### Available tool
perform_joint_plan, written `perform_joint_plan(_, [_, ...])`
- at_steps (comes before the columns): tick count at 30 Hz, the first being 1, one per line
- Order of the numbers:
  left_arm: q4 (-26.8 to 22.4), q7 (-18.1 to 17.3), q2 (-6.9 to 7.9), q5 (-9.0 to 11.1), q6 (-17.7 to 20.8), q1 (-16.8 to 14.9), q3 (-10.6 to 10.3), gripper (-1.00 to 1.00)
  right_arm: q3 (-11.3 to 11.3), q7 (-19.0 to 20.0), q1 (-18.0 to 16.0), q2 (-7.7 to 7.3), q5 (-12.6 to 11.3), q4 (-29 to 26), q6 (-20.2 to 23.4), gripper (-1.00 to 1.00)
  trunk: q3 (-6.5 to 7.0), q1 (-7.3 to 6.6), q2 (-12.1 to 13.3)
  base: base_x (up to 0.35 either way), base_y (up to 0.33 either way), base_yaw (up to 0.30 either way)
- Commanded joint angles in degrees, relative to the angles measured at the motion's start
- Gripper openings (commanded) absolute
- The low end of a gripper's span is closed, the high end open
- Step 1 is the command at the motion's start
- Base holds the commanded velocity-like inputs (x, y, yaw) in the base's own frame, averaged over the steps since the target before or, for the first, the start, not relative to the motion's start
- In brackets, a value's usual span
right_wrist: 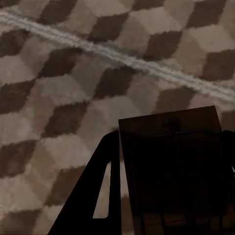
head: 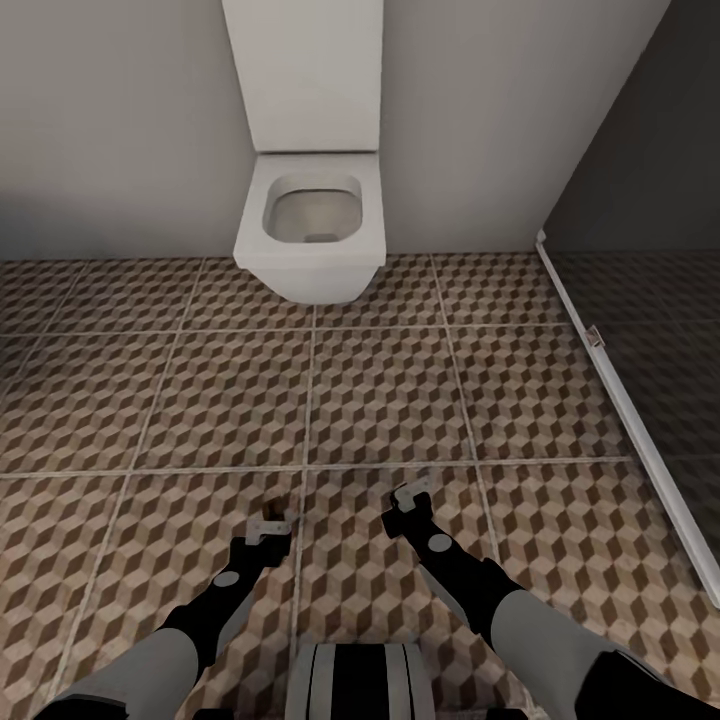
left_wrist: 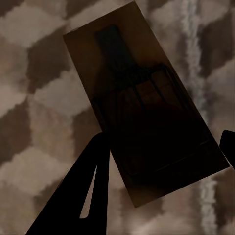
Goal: Take the four mousetraps from the cabinet in the bathroom and place them on the bathroom floor. Make sure all four end up on the same floor surface, and ensure that at least two of them are either under or directly next to the same bathroom sink.
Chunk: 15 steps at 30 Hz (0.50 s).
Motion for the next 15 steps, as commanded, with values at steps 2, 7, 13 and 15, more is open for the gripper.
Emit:
perform_joint_plan(2, [0.13,0.48,-0.01,0.17,-0.2,-0.03,-0.51,-1.0,0.49,-0.33,-0.06,-0.05,-0.7,0.05,-0.29,-1.0,-0.03,-0.01,-0.01,0.0,0.0,0.0])
perform_joint_plan(7, [0.88,0.47,-0.03,0.09,-0.21,-0.03,-0.51,-1.0,0.49,-0.32,-0.06,-0.05,-0.72,0.05,-0.29,-1.0,-0.03,-0.01,-0.01,0.0,0.0,0.0])
perform_joint_plan(13, [1.03,0.47,-0.04,0.08,-0.21,-0.03,-0.49,-1.0,0.56,-0.32,-0.06,0.02,-0.72,0.05,-0.29,-1.0,-0.03,-0.01,-0.01,0.093,0.0,0.0])
perform_joint_plan(15, [1.05,0.47,-0.04,0.08,-0.21,-0.03,-0.48,-1.0,0.57,-0.32,-0.06,0.03,-0.72,0.05,-0.29,-1.0,-0.03,-0.01,-0.01,0.189,0.0,0.0])
